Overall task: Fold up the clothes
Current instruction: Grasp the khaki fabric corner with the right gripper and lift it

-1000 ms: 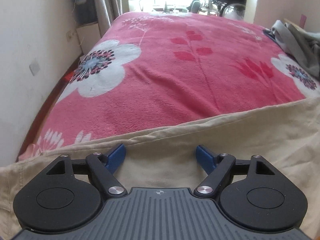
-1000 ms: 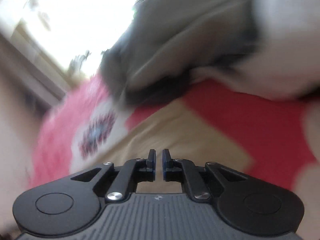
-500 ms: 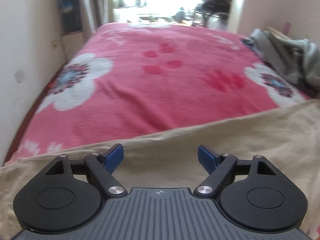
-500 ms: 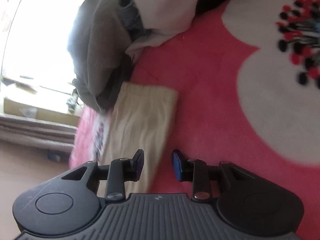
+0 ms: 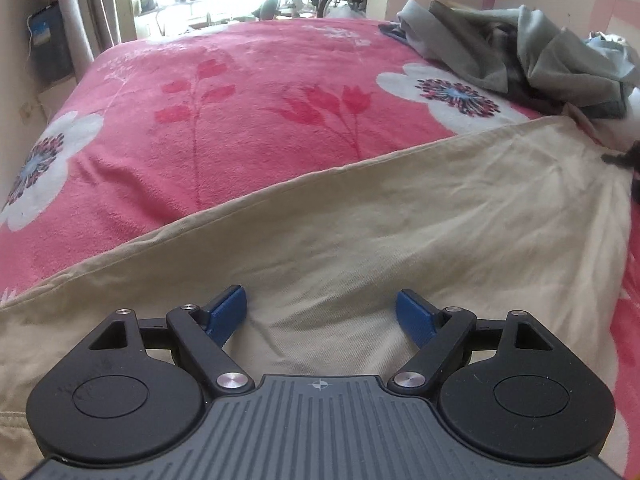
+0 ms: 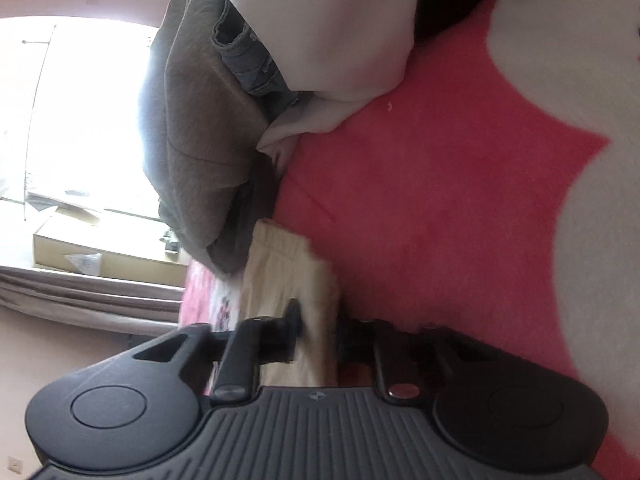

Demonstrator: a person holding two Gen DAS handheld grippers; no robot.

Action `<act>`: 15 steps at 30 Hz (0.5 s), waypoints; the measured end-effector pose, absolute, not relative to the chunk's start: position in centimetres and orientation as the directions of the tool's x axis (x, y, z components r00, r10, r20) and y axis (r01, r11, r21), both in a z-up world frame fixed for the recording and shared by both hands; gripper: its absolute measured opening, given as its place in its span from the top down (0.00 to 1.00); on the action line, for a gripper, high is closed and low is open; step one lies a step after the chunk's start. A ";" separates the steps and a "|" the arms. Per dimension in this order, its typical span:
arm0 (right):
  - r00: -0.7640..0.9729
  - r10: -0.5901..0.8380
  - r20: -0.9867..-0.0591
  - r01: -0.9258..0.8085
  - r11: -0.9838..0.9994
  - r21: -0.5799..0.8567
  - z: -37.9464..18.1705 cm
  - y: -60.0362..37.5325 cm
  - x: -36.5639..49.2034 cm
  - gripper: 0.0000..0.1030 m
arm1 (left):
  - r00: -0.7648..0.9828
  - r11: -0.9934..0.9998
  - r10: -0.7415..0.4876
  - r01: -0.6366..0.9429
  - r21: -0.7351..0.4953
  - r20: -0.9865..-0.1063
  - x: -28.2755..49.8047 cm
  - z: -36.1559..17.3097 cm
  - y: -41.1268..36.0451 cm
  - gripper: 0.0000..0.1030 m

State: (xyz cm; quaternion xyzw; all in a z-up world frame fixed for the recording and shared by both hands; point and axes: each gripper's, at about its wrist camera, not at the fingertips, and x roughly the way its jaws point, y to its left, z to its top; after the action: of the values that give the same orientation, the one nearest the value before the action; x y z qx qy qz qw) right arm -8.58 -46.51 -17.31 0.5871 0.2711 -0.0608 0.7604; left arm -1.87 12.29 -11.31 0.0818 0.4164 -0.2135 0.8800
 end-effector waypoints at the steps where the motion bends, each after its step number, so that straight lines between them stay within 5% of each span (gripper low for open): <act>1: 0.844 0.219 -0.489 0.413 0.316 0.854 -17.0 -46.4 -8.6 0.90 | 0.562 0.896 -0.306 0.442 -0.033 -0.769 -1.9 -11.3 12.3 0.19; 15: 0.844 0.368 -0.390 0.143 0.545 0.826 -6.3 -38.7 -6.8 0.92 | 0.582 0.896 -0.272 0.443 0.018 -0.766 -2.4 -11.5 11.7 0.19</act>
State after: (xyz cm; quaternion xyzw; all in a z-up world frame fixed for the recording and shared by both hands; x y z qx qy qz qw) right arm -6.81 -38.70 -6.30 0.4720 0.2710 0.0672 0.8362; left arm -2.42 11.75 -11.51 0.1041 0.4099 -0.2025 0.8832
